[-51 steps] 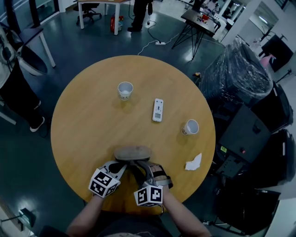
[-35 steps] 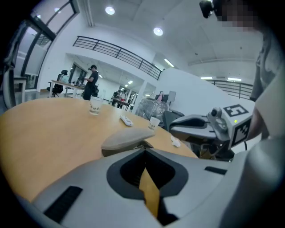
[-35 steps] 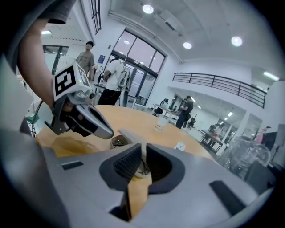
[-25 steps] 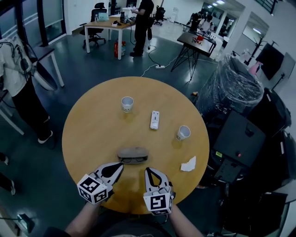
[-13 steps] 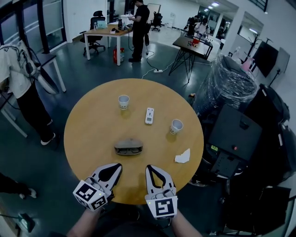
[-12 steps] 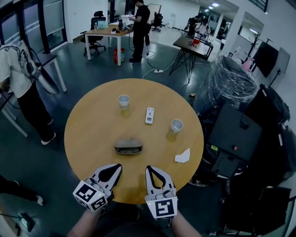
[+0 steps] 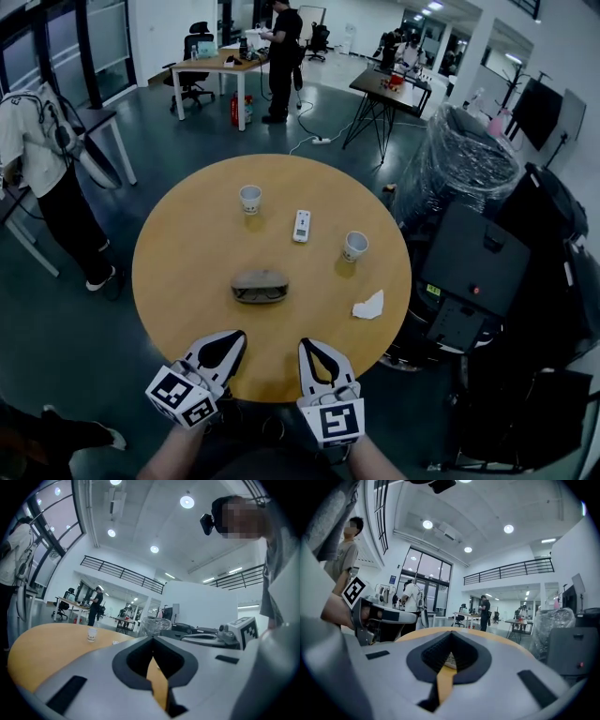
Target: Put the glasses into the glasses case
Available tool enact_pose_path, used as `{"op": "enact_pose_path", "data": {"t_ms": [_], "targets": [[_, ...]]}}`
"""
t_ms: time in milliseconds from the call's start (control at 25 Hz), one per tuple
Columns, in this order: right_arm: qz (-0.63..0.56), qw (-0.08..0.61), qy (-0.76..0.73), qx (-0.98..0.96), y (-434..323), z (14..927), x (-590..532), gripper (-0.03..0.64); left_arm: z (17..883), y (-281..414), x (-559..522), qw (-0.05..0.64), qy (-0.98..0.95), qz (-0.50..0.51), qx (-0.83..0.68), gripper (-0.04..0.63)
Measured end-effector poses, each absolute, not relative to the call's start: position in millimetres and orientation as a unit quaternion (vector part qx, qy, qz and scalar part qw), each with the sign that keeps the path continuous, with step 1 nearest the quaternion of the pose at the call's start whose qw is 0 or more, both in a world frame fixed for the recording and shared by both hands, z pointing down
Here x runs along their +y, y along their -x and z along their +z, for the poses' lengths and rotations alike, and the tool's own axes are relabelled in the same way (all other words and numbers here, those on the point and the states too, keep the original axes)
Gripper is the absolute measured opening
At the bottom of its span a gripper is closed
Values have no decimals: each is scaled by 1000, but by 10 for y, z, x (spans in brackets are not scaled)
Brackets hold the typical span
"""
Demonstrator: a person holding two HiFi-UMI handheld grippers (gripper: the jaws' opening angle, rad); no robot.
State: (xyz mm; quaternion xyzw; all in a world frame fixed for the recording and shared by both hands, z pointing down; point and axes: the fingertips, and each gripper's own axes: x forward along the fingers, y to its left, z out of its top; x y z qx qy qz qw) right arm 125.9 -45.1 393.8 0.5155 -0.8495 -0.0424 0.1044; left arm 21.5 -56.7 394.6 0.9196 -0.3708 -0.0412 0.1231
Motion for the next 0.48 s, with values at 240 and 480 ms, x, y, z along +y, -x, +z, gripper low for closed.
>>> {"op": "enact_pose_path", "data": {"t_ms": [240,480], "targets": [[-29,112,-521,-846,-1140,4010,-490,-14,3979,-180,-629,126,-926,-42,-353,6],[-33,118,-520,-846,-904,3986,-581,-14,3980,39,-765,136,-923,-44,-357,6]]}}
